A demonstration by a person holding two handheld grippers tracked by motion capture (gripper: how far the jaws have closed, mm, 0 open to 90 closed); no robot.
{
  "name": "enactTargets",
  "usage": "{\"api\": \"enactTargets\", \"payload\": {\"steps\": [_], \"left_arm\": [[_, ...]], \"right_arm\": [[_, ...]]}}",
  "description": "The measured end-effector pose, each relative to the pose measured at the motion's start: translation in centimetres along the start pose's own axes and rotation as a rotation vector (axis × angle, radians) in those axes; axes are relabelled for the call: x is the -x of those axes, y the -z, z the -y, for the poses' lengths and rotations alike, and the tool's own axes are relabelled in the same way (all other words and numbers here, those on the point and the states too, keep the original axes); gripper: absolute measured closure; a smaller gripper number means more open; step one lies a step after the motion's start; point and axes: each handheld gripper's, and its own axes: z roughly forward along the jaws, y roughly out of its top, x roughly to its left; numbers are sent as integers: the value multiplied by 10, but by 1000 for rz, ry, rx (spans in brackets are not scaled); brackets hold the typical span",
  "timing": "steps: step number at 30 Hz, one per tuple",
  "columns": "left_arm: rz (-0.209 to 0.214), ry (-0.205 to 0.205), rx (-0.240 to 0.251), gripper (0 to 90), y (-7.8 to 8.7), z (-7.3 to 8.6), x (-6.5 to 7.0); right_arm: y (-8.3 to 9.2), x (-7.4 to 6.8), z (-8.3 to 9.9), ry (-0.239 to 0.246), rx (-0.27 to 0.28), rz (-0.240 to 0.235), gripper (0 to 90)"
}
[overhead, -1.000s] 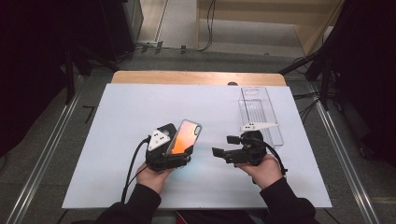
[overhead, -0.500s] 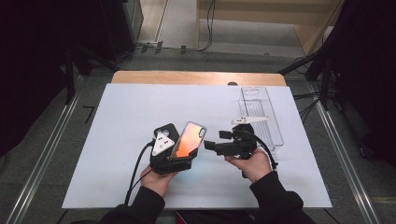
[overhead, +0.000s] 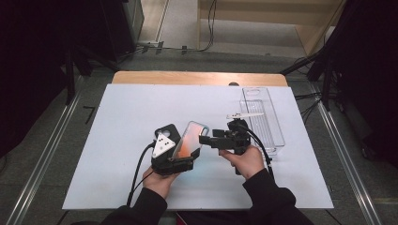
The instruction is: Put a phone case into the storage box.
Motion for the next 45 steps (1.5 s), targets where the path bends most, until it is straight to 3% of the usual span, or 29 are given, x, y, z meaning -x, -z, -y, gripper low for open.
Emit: {"api": "enactTargets", "payload": {"steps": [3, 9, 11, 15, 20, 25, 27, 28, 29, 31, 45], "left_arm": [[4, 6, 4, 164, 0, 0, 2], [17, 11, 5, 164, 0, 1, 8], [21, 13, 6, 164, 0, 2, 10], [34, 7, 14, 165, 0, 2, 10], [32, 3, 7, 165, -1, 3, 11], [43, -4, 31, 163, 0, 1, 12], [59, 22, 31, 173, 2, 0, 9], [62, 33, 35, 245, 3, 0, 8], [68, 33, 43, 258, 4, 0, 6], [64, 39, 25, 230, 4, -3, 4], [107, 103, -129, 192, 1, -15, -4]], "right_arm": [[-5, 2, -2, -28, -8, -49, 274], [-11, 2, -5, -76, -43, -52, 397], [-10, 4, -7, -112, -47, -52, 498], [-3, 5, -9, -135, -32, -54, 701], [-1, 4, -10, -166, -30, -97, 755], [2, 5, -12, -206, -32, -126, 767], [4, 6, -12, -203, -28, -126, 776], [5, 6, -12, -195, -26, -117, 776], [6, 7, -13, -200, -22, -123, 777], [9, 8, -13, -222, -15, -148, 779], [12, -2, -14, -79, -13, -43, 778]]}}
